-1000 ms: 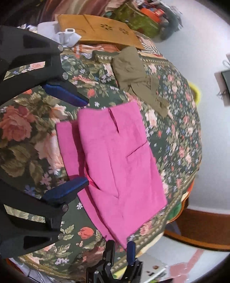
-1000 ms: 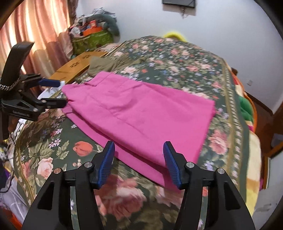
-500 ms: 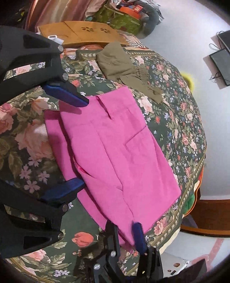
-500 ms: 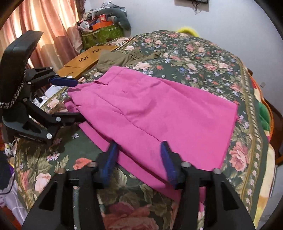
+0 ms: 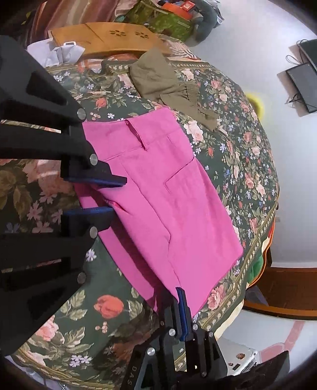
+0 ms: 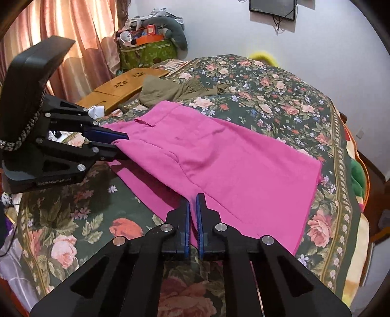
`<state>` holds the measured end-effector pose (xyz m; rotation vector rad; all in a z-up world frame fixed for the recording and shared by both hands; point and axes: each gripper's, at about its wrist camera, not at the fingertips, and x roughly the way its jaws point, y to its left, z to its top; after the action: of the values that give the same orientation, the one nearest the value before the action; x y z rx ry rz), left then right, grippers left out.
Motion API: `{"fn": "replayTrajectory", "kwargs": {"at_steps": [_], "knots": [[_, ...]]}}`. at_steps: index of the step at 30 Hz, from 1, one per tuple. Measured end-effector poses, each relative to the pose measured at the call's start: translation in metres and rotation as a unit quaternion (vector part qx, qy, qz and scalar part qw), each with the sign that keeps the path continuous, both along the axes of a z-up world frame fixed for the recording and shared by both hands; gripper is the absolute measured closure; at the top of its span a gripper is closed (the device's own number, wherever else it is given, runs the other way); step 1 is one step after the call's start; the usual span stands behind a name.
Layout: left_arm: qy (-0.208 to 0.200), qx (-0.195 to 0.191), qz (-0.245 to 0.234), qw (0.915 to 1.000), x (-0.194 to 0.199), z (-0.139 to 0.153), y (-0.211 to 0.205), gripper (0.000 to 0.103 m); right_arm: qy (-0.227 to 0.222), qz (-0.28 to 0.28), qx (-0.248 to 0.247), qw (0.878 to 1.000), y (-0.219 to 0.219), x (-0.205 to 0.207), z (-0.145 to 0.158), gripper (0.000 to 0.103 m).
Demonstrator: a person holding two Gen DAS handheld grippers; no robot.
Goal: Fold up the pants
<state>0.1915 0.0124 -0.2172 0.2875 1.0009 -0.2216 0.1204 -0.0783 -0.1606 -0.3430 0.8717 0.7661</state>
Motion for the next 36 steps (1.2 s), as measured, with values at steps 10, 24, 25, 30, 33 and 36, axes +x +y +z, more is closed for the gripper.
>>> {"fn": "replayTrajectory", "kwargs": {"at_steps": [10,24,25,30,33,36], "knots": [[0.026,-0.036,0.012,0.9989,-0.013,-0.002,0.011,0.072,0.036,-0.025,-0.012,0.999,-0.013,-0.002,-0.011,0.094],[-0.001,-0.133,0.081,0.9878,-0.004,0.043,0.045,0.047,0.038,-0.064,0.086,0.993,-0.005,0.005,0.023,0.063],[0.000,-0.137,0.089,0.9866,0.000,0.042,0.046,0.047,0.046,-0.068,0.091,0.992,-0.002,0.009,0.021,0.063],[0.013,-0.151,0.109,0.9825,0.018,0.028,0.050,0.047,0.083,-0.083,0.091,0.989,0.012,0.023,0.002,0.063],[0.028,-0.146,0.117,0.9820,0.024,0.013,0.051,0.047,0.103,-0.084,0.079,0.988,0.016,0.026,-0.010,0.063],[0.045,-0.130,0.127,0.9823,0.027,-0.005,0.053,0.047,0.125,-0.088,0.064,0.986,0.013,0.028,-0.024,0.060]]}}
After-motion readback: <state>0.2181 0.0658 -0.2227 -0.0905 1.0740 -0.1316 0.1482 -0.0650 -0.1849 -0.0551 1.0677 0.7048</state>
